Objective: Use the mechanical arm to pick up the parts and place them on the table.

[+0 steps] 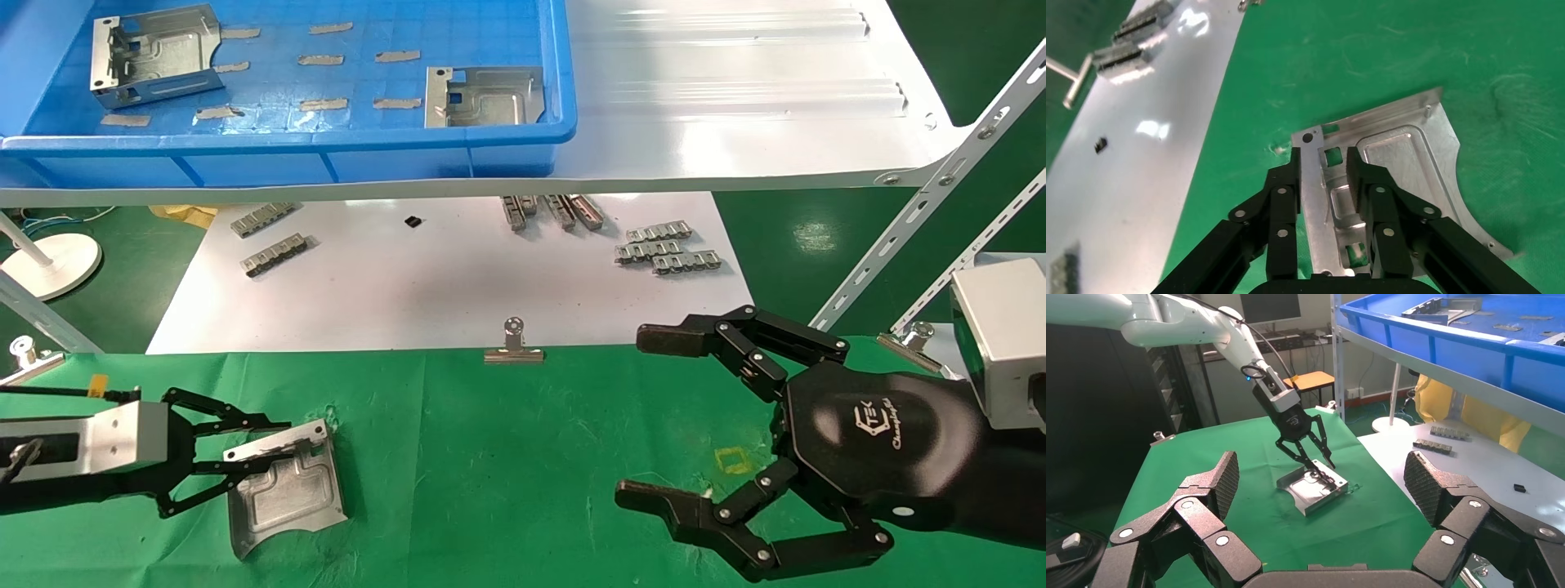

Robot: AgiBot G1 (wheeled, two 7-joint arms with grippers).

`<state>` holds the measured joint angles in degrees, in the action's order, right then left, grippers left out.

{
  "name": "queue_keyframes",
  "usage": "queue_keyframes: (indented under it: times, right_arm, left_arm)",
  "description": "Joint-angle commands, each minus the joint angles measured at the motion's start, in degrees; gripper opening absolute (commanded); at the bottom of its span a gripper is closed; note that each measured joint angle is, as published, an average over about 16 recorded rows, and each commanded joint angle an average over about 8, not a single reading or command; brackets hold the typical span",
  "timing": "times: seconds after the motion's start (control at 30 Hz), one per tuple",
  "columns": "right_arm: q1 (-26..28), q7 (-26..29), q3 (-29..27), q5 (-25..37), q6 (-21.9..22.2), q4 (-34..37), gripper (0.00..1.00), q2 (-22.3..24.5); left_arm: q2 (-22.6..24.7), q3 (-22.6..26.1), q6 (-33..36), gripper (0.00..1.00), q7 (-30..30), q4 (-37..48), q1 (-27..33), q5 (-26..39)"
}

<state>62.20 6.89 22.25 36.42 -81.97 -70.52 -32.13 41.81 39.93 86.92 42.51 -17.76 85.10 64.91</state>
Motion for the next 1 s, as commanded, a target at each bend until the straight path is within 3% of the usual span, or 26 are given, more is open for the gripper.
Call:
queue_keyframes:
  times: [0.03,0.23,0.63,1.0]
  right_arm:
    - [0.00,0.00,0.00,0.00,0.00,0.00,1.00,0.00]
    - [0.00,0.00,0.00,0.00,0.00,0.00,1.00,0.00]
    - [-0.01,0.00,0.00,0.00,0.01,0.01,1.00,0.00]
    - [-0.01,0.00,-0.01,-0.01,0.01,0.01,1.00,0.01]
  left_arm:
    - [-0.10,-0.06,0.73,1.00,1.33,0.32,-0.02,-0.10]
    - [0.09,-0.71,2.90,1.00,1.17,2.31,0.94,-1.85]
    - [-0.23,0.80,4.77,1.00,-15.04,1.83,1.75,-7.50]
    - [-0.31,0.74,4.67,1.00,-15.55,1.43,1.50,-7.95]
